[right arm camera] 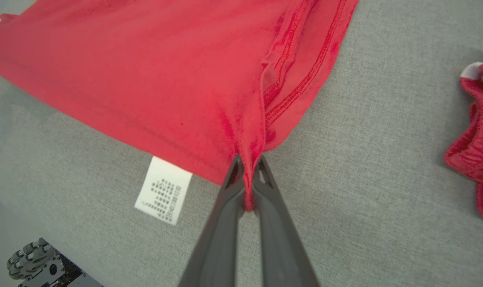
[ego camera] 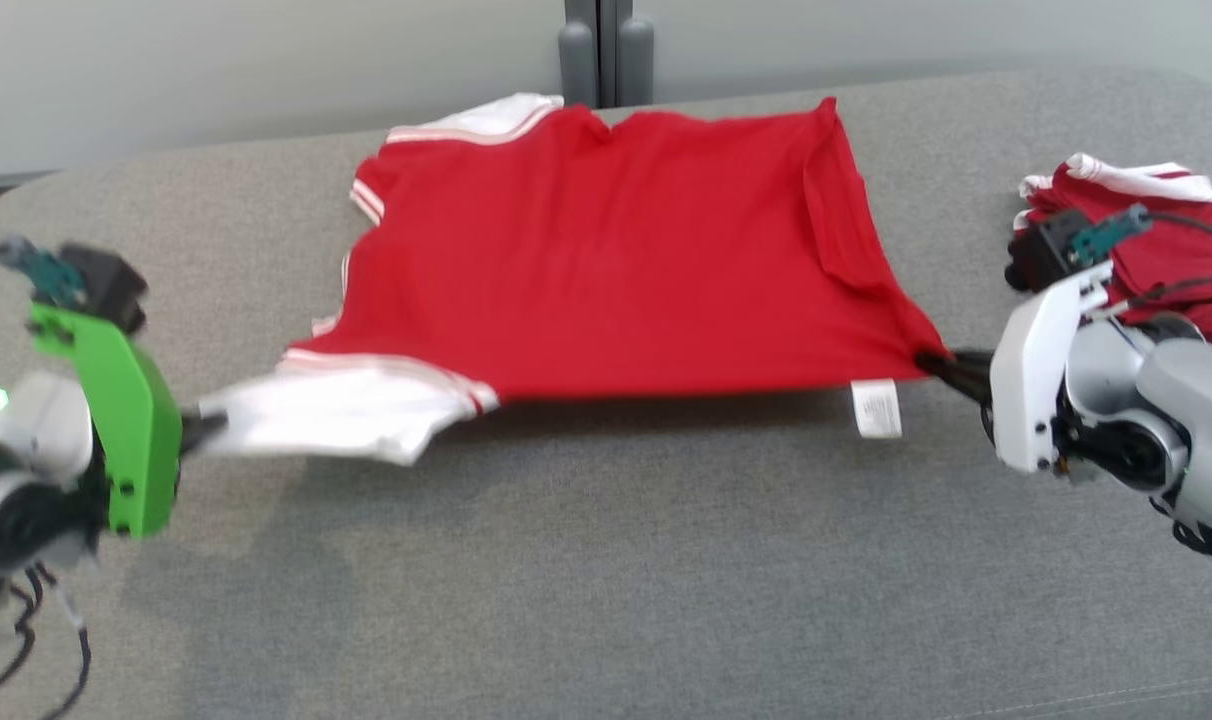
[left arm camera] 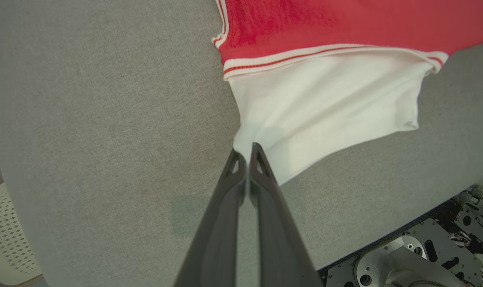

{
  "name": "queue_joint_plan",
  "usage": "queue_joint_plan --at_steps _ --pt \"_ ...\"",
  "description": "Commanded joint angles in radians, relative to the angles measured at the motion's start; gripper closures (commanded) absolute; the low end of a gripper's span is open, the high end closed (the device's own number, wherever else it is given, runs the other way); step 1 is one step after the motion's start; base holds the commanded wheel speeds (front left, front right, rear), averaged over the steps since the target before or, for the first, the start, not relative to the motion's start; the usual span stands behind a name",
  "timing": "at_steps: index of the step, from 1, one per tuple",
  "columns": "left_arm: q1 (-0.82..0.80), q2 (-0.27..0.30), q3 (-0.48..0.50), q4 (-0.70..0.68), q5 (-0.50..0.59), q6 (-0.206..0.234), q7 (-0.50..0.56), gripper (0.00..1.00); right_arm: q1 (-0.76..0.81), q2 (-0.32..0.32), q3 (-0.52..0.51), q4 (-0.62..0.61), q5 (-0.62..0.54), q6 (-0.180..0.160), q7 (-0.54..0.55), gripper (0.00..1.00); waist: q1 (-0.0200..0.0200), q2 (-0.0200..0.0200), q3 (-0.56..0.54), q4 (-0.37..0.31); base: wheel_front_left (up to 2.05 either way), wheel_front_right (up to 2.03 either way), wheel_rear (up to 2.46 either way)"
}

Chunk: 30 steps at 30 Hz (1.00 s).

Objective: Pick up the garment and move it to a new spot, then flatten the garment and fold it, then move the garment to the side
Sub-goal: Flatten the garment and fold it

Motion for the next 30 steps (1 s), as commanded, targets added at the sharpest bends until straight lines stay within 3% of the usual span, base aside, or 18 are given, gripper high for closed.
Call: queue_joint_plan --at_steps 1,5,15,23,30 --pt "0.045 0.032 -0.006 -0.033 -0.028 0.017 0.041 1.00 0.026 -0.023 0.004 -0.005 -0.011 -0.002 0.026 1.00 0.0001 -0.0001 -0.036 -0.007 0.00 0.00 0.00" --pt "0.145 0.110 -0.013 -0.181 -0.116 0.081 0.148 1.00 0.090 -0.070 0.012 -0.018 -0.008 -0.002 0.139 1.00 0.0001 -0.0001 -0.044 -0.011 0.00 0.00 0.00" --pt "0.312 0.227 -0.015 -0.406 -0.248 0.203 0.233 1.00 0.180 -0.140 0.014 -0.070 -0.021 -0.003 0.319 1.00 0.0001 -0.0001 -0.047 -0.029 0.00 0.00 0.00" --pt "0.308 0.254 0.004 -0.460 -0.280 0.243 0.255 1.00 0.161 -0.123 -0.018 -0.098 0.006 -0.003 0.376 1.00 0.0001 -0.0001 -0.038 -0.050 0.00 0.00 0.00" --pt "0.247 0.216 0.019 -0.420 -0.302 0.257 0.291 1.00 0.095 -0.085 -0.061 -0.074 0.030 -0.002 0.439 1.00 0.0001 -0.0001 -0.004 -0.069 0.00 0.00 0.00"
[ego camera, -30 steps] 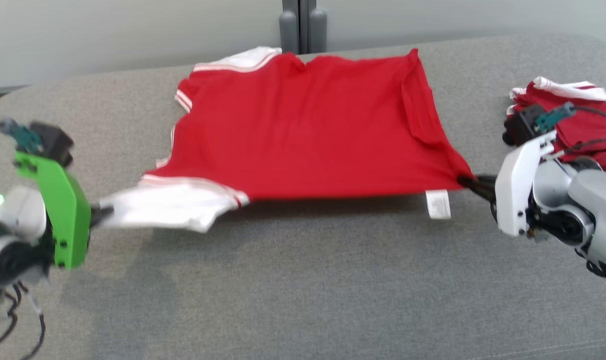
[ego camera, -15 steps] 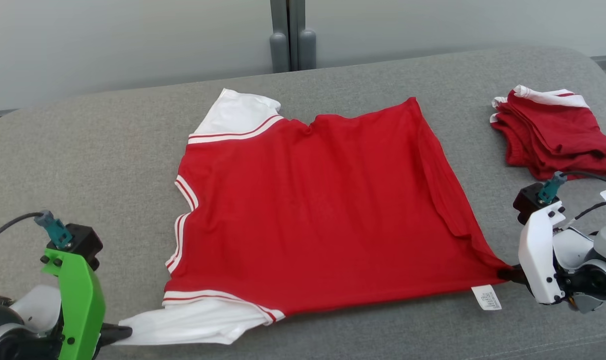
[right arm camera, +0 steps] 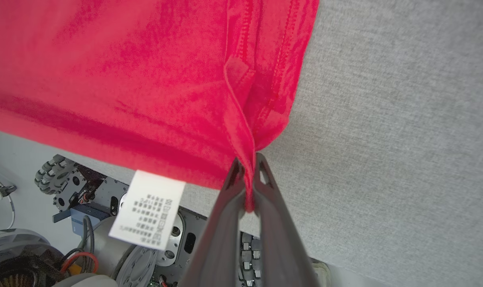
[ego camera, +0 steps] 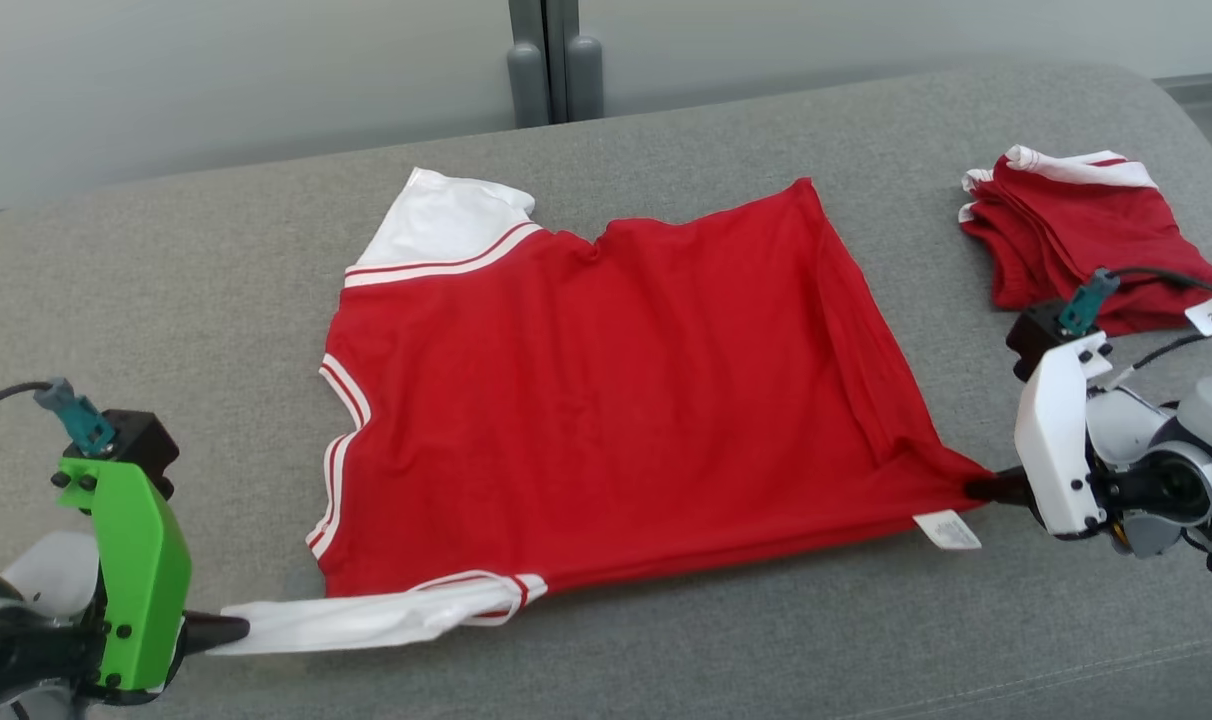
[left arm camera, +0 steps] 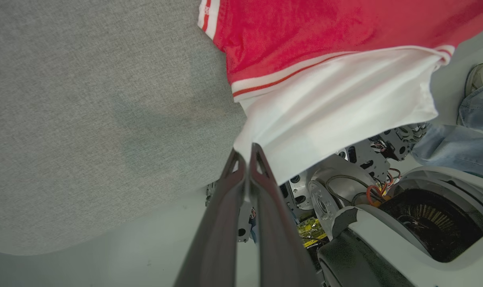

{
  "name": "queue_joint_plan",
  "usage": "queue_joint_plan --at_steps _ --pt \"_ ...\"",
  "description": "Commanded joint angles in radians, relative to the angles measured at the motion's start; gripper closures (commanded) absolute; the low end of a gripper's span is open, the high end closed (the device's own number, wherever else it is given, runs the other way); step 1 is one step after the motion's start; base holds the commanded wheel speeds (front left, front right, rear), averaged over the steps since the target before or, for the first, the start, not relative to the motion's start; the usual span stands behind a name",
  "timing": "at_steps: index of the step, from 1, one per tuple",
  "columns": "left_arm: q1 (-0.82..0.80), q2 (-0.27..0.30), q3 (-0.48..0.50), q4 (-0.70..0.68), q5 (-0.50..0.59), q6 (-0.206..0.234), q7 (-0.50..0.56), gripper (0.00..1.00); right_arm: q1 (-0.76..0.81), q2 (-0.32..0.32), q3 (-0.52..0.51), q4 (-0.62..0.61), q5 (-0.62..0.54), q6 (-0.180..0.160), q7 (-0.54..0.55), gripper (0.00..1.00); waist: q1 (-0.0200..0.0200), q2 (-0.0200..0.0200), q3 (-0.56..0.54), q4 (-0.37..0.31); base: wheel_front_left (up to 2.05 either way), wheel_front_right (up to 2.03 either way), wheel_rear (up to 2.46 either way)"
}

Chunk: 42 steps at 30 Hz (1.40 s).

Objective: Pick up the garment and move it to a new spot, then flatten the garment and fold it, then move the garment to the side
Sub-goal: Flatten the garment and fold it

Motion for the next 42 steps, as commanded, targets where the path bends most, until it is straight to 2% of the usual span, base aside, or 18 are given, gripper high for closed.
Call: queue_joint_plan --at_steps 1,9,19,20,21,22,23,24,27,29,32,35,38,41,42 --pt "-0.025 -0.017 0.001 0.021 -0.004 0.005 0.012 1.00 -0.018 0.006 -0.011 0.021 0.006 -0.002 0.008 1.00 0.0001 0.0000 0.020 -0.009 0.00 0.00 0.00" --pt "-0.150 -0.129 -0.003 0.157 0.039 -0.010 0.013 1.00 -0.093 0.086 -0.037 0.132 -0.011 -0.002 0.032 1.00 0.0001 0.0000 0.077 -0.017 0.00 0.00 0.00" --pt "-0.240 -0.253 0.004 0.346 0.089 -0.077 -0.090 1.00 -0.144 0.170 -0.063 0.241 -0.022 -0.002 -0.039 1.00 0.0001 0.0000 0.113 -0.014 0.00 0.00 0.00" --pt "-0.246 -0.260 0.004 0.360 0.095 -0.085 -0.100 1.00 -0.146 0.177 -0.065 0.253 -0.021 -0.002 -0.047 0.73 0.0001 0.0000 0.113 -0.013 0.00 0.00 0.00" --pt "-0.250 -0.268 0.004 0.375 0.099 -0.091 -0.111 1.00 -0.149 0.183 -0.069 0.265 -0.017 -0.002 -0.058 0.53 0.0001 0.0000 0.113 -0.012 0.00 0.00 0.00" --pt "-0.252 -0.277 0.006 0.393 0.105 -0.096 -0.126 0.76 -0.153 0.190 -0.075 0.279 -0.013 -0.002 -0.071 0.00 0.0001 0.0000 0.112 -0.010 0.00 0.00 0.00" --pt "-0.254 -0.285 0.007 0.404 0.109 -0.104 -0.140 0.44 -0.154 0.195 -0.077 0.288 -0.012 -0.002 -0.080 0.00 0.0001 0.0000 0.110 -0.009 0.00 0.00 0.00" --pt "-0.254 -0.293 0.005 0.419 0.114 -0.112 -0.153 0.00 -0.155 0.202 -0.078 0.297 -0.013 -0.002 -0.093 0.00 0.0001 0.0000 0.107 -0.007 0.00 0.00 0.00" --pt "-0.270 -0.302 0.011 0.449 0.147 -0.141 -0.215 0.00 -0.157 0.210 -0.096 0.312 -0.011 -0.002 -0.162 0.00 0.0001 0.0000 0.096 0.000 0.00 0.00 0.00" --pt "-0.277 -0.314 0.024 0.464 0.177 -0.167 -0.289 0.00 -0.161 0.209 -0.104 0.298 -0.041 -0.002 -0.251 0.00 0.0001 0.0000 0.086 0.005 0.00 0.00 0.00" --pt "-0.280 -0.321 0.053 0.466 0.252 -0.203 -0.469 0.00 -0.152 0.200 -0.134 0.270 -0.087 -0.002 -0.482 0.00 0.0001 0.0000 0.069 0.008 0.00 0.00 0.00" --pt "-0.240 -0.309 0.075 0.448 0.331 -0.211 -0.646 0.00 -0.108 0.186 -0.158 0.248 -0.127 -0.002 -0.700 0.00 0.0001 0.0000 0.052 0.012 0.00 0.00 0.00" --pt "-0.187 -0.302 0.099 0.413 0.391 -0.181 -0.804 0.00 -0.065 0.166 -0.201 0.240 -0.164 -0.002 -0.897 0.00 0.0001 0.0000 0.037 0.018 0.00 0.00 0.00" --pt "-0.131 -0.309 0.129 0.368 0.446 -0.129 -0.957 0.00 -0.013 0.158 -0.282 0.227 -0.218 -0.002 -0.945 0.00 0.0001 0.0000 0.028 0.022 0.00 0.00 0.00" --pt "-0.105 -0.315 0.137 0.347 0.474 -0.103 -1.017 0.00 0.001 0.156 -0.360 0.204 -0.265 -0.002 -0.947 0.00 0.0001 0.0000 0.027 0.024 0.00 0.00 0.00"
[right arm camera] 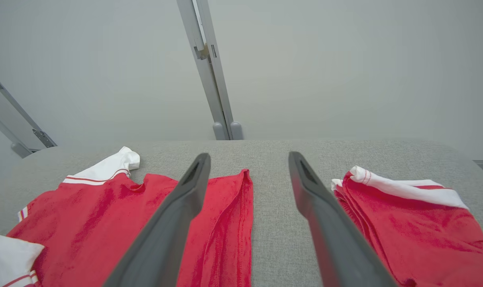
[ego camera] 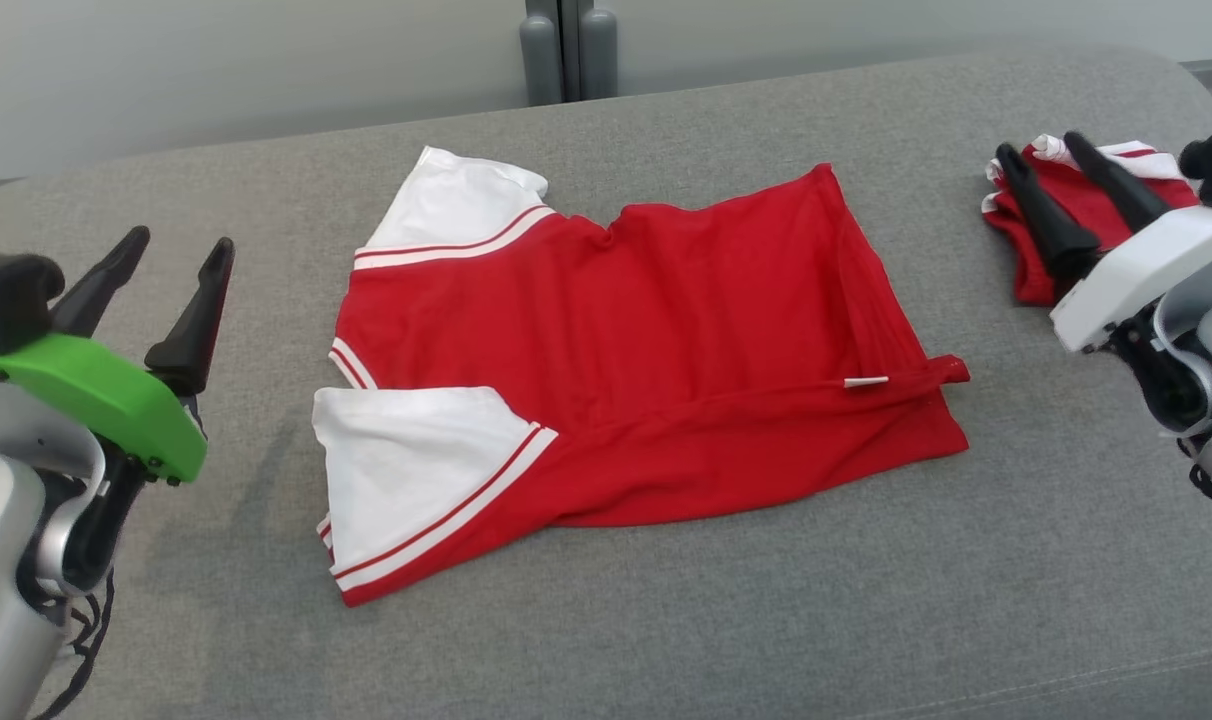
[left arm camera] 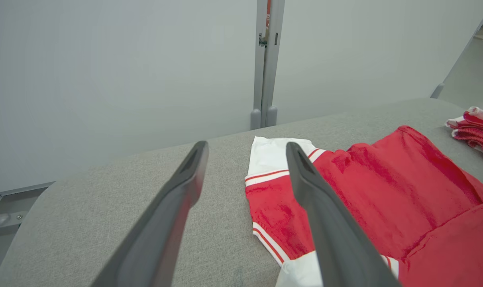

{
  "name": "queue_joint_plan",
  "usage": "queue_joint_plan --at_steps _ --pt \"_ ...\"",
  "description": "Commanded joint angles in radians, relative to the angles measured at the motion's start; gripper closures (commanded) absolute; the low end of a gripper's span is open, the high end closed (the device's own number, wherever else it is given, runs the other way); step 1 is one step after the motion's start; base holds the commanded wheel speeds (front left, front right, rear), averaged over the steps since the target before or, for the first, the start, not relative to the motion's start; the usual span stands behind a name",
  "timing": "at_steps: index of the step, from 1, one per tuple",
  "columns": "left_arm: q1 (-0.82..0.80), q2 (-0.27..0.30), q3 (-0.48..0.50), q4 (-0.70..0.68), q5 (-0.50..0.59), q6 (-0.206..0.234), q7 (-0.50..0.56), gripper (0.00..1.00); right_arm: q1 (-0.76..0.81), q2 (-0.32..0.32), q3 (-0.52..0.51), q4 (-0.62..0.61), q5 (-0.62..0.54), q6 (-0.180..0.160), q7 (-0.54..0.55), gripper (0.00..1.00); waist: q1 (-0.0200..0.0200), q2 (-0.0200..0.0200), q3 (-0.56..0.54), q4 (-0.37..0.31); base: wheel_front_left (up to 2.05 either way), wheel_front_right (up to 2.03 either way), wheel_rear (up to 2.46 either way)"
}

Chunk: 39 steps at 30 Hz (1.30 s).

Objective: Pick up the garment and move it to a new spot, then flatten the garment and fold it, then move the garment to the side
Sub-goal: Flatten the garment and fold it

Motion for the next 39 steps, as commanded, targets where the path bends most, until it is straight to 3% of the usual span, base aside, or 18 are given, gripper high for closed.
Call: queue_joint_plan --at_steps 1,4,9,13,18,25,31,35,39 --pt "0.035 -0.010 0.012 -0.015 0.040 0.036 -0.065 0.00 0.036 0.000 -0.074 -0.027 -0.057 -0.002 -0.007 0.00 0.0000 -0.0001 -0.005 0.007 0.00 0.00 0.00" --pt "0.121 -0.045 0.029 -0.046 0.091 0.126 -0.213 0.00 0.198 0.051 -0.302 -0.122 -0.206 -0.002 -0.005 0.00 0.0000 -0.0001 -0.009 0.010 0.00 0.00 0.00" --pt "0.255 -0.115 0.060 -0.077 0.145 0.223 -0.294 0.00 0.467 0.156 -0.536 -0.272 -0.441 -0.002 -0.006 0.00 0.0000 -0.0001 -0.007 0.014 0.00 0.00 0.00" --pt "0.336 -0.176 0.060 -0.084 0.189 0.258 -0.303 0.00 0.597 0.225 -0.613 -0.307 -0.524 -0.002 -0.006 0.00 0.0000 -0.0001 0.001 0.016 0.00 0.00 0.00" --pt "0.410 -0.275 0.088 -0.075 0.234 0.246 -0.302 0.00 0.683 0.287 -0.667 -0.292 -0.590 -0.002 -0.006 0.00 0.0000 -0.0001 0.018 0.018 0.00 0.00 0.00" --pt "0.406 -0.292 0.064 0.034 0.244 0.191 -0.259 0.00 0.617 0.292 -0.571 -0.162 -0.547 -0.002 -0.002 0.00 0.0000 -0.0001 0.021 0.018 0.00 0.00 0.00" --pt "0.368 -0.297 0.010 0.116 0.191 0.144 -0.083 0.00 0.517 0.269 -0.470 -0.005 -0.502 -0.002 0.073 0.00 0.0000 -0.0001 0.020 0.024 0.00 0.00 0.00" --pt "0.353 -0.307 -0.008 0.161 0.161 0.136 0.012 0.00 0.468 0.264 -0.407 0.075 -0.480 -0.002 0.124 0.00 0.0000 -0.0001 0.021 0.023 0.00 0.00 0.00" --pt "0.337 -0.312 -0.022 0.201 0.142 0.123 0.060 0.00 0.418 0.266 -0.359 0.126 -0.461 -0.002 0.136 0.00 0.0000 -0.0001 0.023 0.019 0.00 0.00 0.00"
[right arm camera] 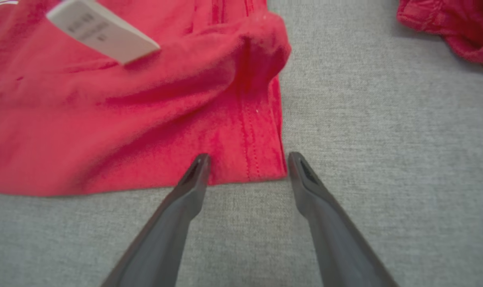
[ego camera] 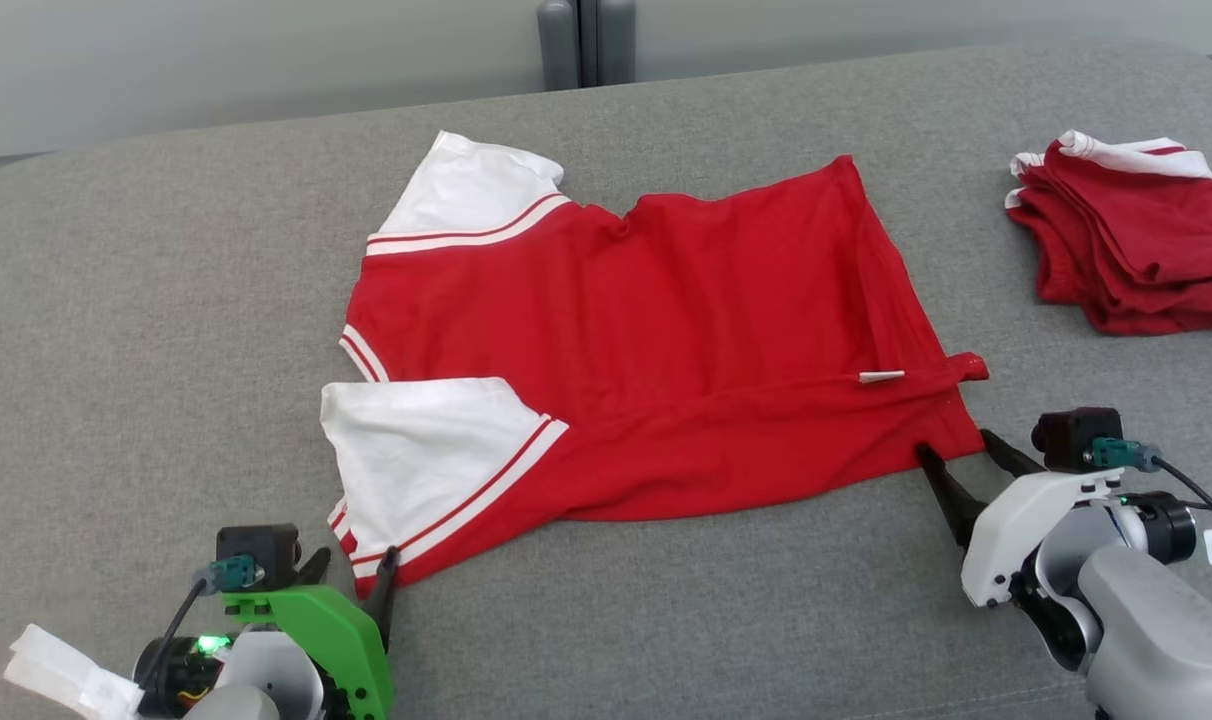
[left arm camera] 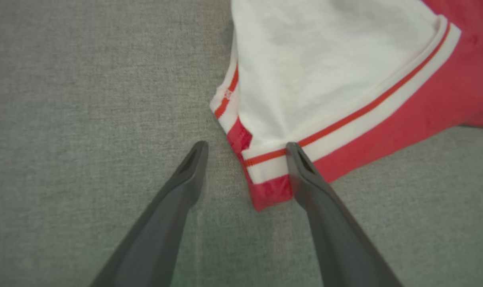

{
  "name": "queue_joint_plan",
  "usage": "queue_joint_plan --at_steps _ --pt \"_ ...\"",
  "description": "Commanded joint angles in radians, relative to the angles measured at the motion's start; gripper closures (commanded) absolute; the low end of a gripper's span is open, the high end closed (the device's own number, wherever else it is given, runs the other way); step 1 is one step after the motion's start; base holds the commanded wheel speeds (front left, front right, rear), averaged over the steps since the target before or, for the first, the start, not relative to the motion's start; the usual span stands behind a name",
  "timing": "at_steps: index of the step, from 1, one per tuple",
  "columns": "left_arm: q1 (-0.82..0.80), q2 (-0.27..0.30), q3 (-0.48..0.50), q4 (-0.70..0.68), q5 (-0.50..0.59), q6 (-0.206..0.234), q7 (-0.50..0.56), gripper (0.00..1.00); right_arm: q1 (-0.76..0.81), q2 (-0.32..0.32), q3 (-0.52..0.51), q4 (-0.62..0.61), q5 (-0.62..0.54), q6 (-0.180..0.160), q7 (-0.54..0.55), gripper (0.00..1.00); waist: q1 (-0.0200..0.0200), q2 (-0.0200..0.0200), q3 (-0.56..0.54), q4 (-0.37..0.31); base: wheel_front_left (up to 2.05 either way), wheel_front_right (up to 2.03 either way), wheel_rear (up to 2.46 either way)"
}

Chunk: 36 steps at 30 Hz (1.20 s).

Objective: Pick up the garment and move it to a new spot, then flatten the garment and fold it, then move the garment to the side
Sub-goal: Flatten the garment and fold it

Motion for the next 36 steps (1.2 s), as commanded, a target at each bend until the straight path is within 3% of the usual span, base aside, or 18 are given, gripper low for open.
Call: queue_joint_plan --at_steps 1,4,5,6,7,8,9,16,25,32,36 --pt "-0.011 -0.002 -0.011 0.016 -0.015 -0.014 0.017 0.00 -0.019 0.000 0.013 0.015 0.009 -0.002 -0.002 0.00 0.0000 0.0000 0.001 -0.002 0.00 0.00 0.00" --pt "-0.025 -0.016 -0.017 0.037 -0.030 -0.042 0.039 0.00 -0.044 0.002 0.042 0.043 0.024 -0.002 -0.007 0.00 0.0000 0.0000 0.000 -0.002 0.00 0.00 0.00" --pt "-0.031 -0.019 -0.021 0.048 -0.033 -0.048 0.046 0.09 -0.051 0.003 0.057 0.052 0.031 -0.002 -0.002 0.45 0.0000 0.0000 -0.001 -0.001 0.00 0.00 0.00" --pt "-0.034 -0.020 -0.026 0.057 -0.034 -0.055 0.054 0.40 -0.054 0.003 0.068 0.058 0.035 -0.002 0.001 0.67 0.0000 0.0000 -0.003 -0.001 0.00 0.00 0.00" --pt "-0.037 -0.023 -0.027 0.067 -0.037 -0.062 0.058 0.57 -0.059 0.002 0.080 0.067 0.044 -0.002 0.002 1.00 0.0000 0.0000 -0.005 -0.001 0.00 0.00 0.00" --pt "-0.040 -0.024 -0.027 0.076 -0.042 -0.066 0.059 0.90 -0.064 0.001 0.092 0.074 0.052 -0.002 -0.001 1.00 0.0000 0.0000 -0.007 -0.001 0.00 0.00 0.00" --pt "-0.042 -0.024 -0.026 0.080 -0.044 -0.070 0.059 1.00 -0.068 -0.002 0.099 0.078 0.057 -0.002 -0.005 1.00 0.0000 0.0000 -0.009 -0.001 0.00 0.00 0.00" --pt "-0.022 0.033 -0.008 0.048 -0.046 -0.069 0.054 1.00 -0.088 -0.043 0.147 0.087 0.073 -0.002 -0.042 1.00 0.0000 0.0000 -0.031 0.000 0.00 0.00 0.00" --pt "0.067 0.121 -0.019 -0.144 -0.096 -0.047 0.189 1.00 -0.001 -0.140 0.213 -0.041 0.158 -0.002 0.065 1.00 0.0000 0.0000 -0.059 0.005 0.00 0.00 0.00" --pt "0.196 0.217 -0.008 -0.334 -0.159 0.026 0.315 1.00 0.116 -0.224 0.184 -0.148 0.214 -0.002 0.179 1.00 0.0000 0.0000 -0.048 -0.008 0.00 0.00 0.00" --pt "0.261 0.253 0.004 -0.407 -0.195 0.075 0.360 1.00 0.175 -0.238 0.134 -0.189 0.238 -0.003 0.248 1.00 0.0000 0.0000 -0.040 -0.022 0.00 0.00 0.00"
